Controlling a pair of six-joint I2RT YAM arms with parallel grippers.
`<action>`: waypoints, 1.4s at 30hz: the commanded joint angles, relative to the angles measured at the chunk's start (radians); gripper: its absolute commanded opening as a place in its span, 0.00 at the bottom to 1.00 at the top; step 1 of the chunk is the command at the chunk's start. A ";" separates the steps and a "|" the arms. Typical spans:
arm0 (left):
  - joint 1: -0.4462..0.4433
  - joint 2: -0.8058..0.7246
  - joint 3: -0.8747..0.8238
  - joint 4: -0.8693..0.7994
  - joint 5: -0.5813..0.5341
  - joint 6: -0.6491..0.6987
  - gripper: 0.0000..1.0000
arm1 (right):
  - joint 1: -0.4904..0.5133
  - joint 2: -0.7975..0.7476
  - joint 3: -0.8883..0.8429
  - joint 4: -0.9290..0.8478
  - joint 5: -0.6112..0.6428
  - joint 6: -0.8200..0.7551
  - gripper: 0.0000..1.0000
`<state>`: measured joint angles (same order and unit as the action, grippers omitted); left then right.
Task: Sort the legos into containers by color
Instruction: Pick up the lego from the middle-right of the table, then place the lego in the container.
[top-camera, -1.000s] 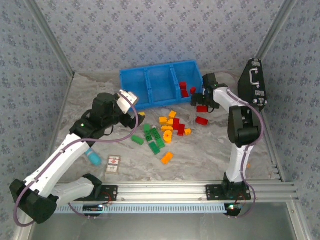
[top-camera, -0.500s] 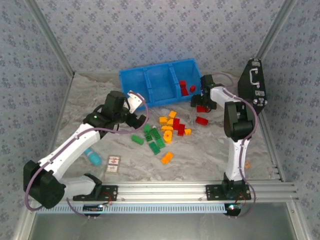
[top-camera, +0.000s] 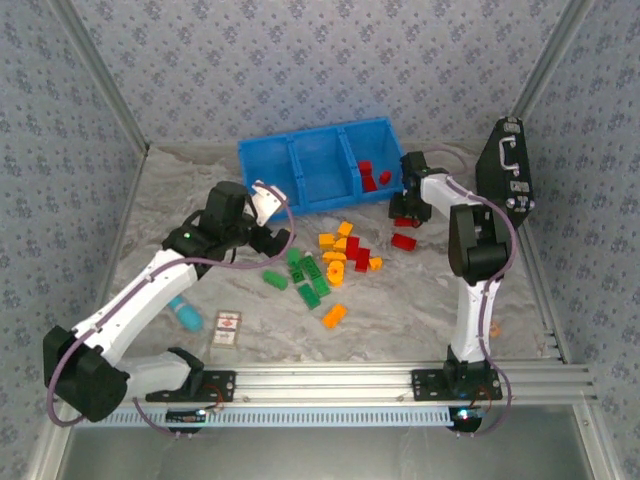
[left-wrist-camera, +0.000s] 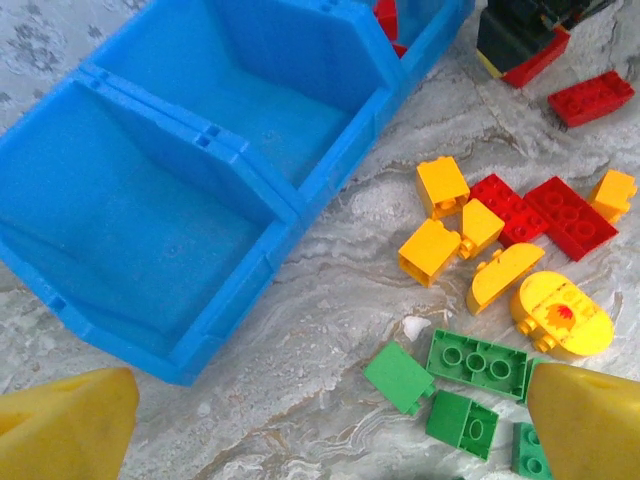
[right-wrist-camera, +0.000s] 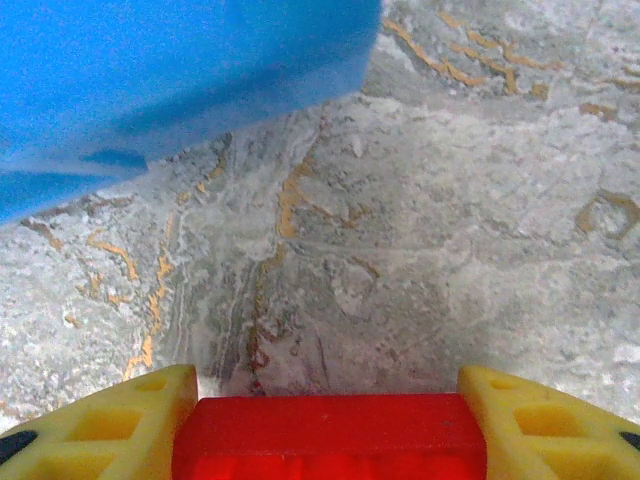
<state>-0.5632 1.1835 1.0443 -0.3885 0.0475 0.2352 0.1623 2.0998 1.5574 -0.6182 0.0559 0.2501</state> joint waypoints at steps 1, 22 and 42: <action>0.002 -0.045 0.011 0.011 -0.014 0.006 1.00 | 0.009 -0.081 0.033 -0.059 0.018 -0.002 0.44; 0.048 -0.028 0.076 -0.030 -0.040 -0.056 1.00 | 0.099 0.341 0.852 -0.151 0.063 -0.031 0.52; 0.066 -0.085 0.059 -0.049 -0.027 -0.089 1.00 | 0.117 -0.042 0.361 0.018 -0.010 -0.025 0.84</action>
<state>-0.5037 1.1515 1.1061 -0.4389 0.0082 0.1650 0.2836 2.2097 2.0354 -0.6529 0.0525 0.2199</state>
